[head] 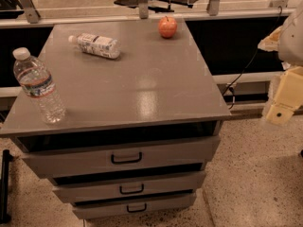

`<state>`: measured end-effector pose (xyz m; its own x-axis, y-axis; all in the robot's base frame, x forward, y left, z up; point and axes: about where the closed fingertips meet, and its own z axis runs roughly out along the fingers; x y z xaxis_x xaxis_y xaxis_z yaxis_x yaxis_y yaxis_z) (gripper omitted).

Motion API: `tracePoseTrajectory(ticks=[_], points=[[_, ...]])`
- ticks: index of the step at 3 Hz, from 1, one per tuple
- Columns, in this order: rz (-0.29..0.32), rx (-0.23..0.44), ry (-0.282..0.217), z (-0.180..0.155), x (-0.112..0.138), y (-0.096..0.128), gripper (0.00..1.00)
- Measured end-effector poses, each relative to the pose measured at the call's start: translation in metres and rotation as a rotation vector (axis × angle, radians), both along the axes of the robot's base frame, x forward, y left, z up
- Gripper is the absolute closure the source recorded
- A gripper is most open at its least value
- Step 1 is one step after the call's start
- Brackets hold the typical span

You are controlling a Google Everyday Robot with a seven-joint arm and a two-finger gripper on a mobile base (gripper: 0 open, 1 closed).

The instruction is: Place blue plastic bottle upright

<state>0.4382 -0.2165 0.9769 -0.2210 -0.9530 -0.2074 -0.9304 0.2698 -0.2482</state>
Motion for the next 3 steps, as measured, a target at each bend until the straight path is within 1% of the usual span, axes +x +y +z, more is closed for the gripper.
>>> tracePoseTrajectory(ticks=[1, 2, 3], points=[[0.0, 0.0, 0.0, 0.0, 0.0, 0.0, 0.0], [0.007, 0.021, -0.01, 0.003, 0.003, 0.009, 0.0], [0.073, 0.1, -0.032, 0.002, 0.033, 0.059, 0.0]])
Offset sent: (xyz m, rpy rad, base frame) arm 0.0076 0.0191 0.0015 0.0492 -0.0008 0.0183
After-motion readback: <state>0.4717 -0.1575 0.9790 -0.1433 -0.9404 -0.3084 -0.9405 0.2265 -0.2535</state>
